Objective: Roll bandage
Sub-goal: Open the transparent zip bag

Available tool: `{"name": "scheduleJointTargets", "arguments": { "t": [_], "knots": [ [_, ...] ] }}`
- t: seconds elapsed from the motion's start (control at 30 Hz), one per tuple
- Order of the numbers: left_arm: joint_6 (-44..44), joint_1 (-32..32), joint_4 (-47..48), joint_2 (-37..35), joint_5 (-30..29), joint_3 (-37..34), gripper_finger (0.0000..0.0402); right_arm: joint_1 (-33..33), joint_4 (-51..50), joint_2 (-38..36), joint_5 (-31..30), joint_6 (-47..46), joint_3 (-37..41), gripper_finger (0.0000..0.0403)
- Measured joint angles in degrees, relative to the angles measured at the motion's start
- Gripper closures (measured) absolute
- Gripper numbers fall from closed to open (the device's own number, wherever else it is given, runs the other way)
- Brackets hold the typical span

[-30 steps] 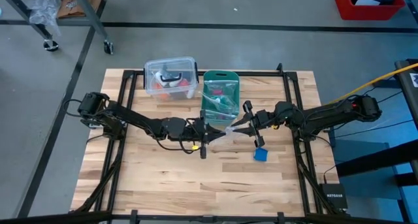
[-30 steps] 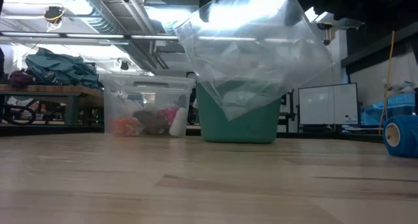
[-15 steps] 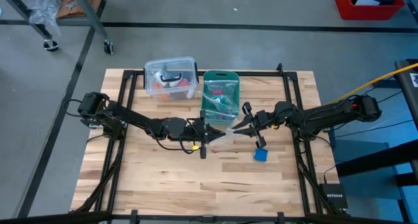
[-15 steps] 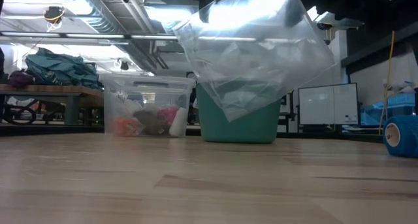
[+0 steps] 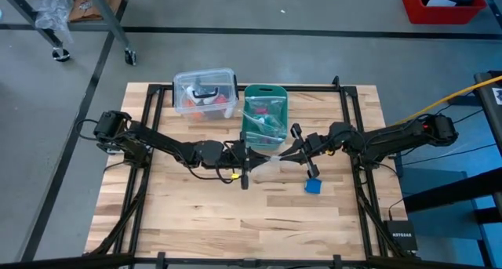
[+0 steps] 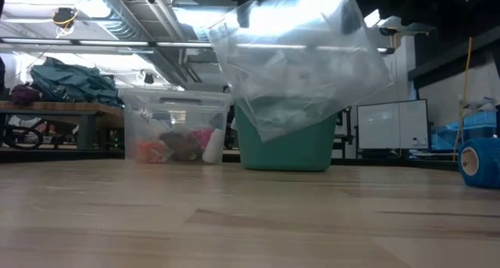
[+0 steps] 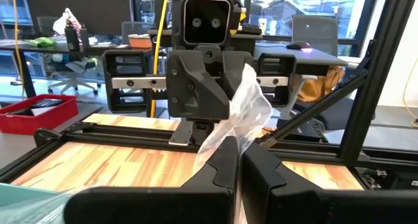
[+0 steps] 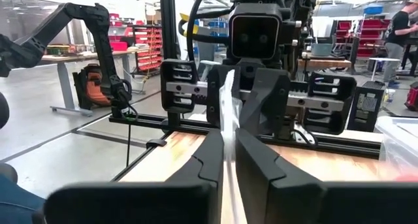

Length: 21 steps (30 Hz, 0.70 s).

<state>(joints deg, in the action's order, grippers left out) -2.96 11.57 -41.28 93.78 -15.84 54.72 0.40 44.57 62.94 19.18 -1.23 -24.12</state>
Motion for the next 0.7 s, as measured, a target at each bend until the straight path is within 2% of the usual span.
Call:
{"name": "scheduleJointTargets", "arguments": {
  "t": [0.27,0.43,0.57,0.7],
  "knots": [
    [-0.07,0.4,0.09,0.09,-0.21,0.0,0.0401,0.0,-3.48,0.0,0.01,0.0,0.0,0.0378],
    [-4.72,0.81,0.02,0.09,0.19,0.0,0.0395,0.0,-3.38,-0.02,-1.19,-0.02,0.0,0.0378],
    [-8.82,0.83,-0.33,0.07,0.63,0.0,0.0366,-0.04,-1.81,-0.02,-1.85,0.0,0.0,0.0378],
    [-9.68,0.85,-0.95,0.07,0.66,0.0,0.0317,-0.04,-1.44,-0.02,-2.18,0.0,0.0,0.0378]
  ]
}}
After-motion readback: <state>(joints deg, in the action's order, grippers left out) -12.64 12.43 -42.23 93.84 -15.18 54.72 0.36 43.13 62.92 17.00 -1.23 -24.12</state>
